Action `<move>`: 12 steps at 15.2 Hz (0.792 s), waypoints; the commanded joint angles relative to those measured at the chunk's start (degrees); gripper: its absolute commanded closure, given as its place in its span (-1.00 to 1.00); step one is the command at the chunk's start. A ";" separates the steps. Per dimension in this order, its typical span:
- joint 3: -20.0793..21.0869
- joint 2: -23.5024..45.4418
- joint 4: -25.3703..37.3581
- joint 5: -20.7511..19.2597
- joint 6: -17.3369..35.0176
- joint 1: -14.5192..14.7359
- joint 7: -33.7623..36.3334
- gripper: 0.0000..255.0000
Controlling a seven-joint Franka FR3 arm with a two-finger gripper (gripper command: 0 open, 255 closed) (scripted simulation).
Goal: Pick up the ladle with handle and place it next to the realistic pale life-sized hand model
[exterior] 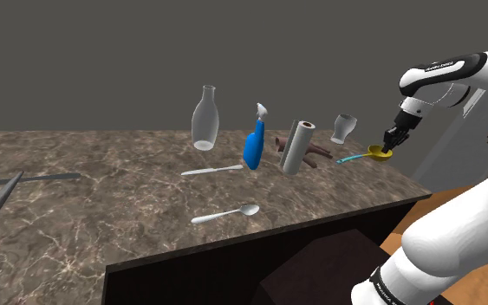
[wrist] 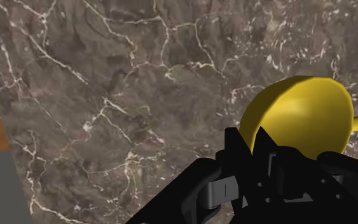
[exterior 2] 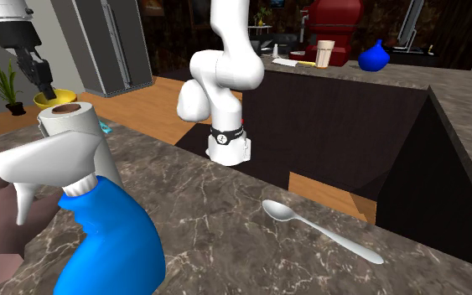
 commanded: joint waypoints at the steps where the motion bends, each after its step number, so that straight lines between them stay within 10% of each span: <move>1: -0.23 0.51 -1.09 0.28 1.52 0.02 -0.30 1.00; 12: -1.68 4.70 -6.44 3.01 10.06 0.28 -2.98 1.00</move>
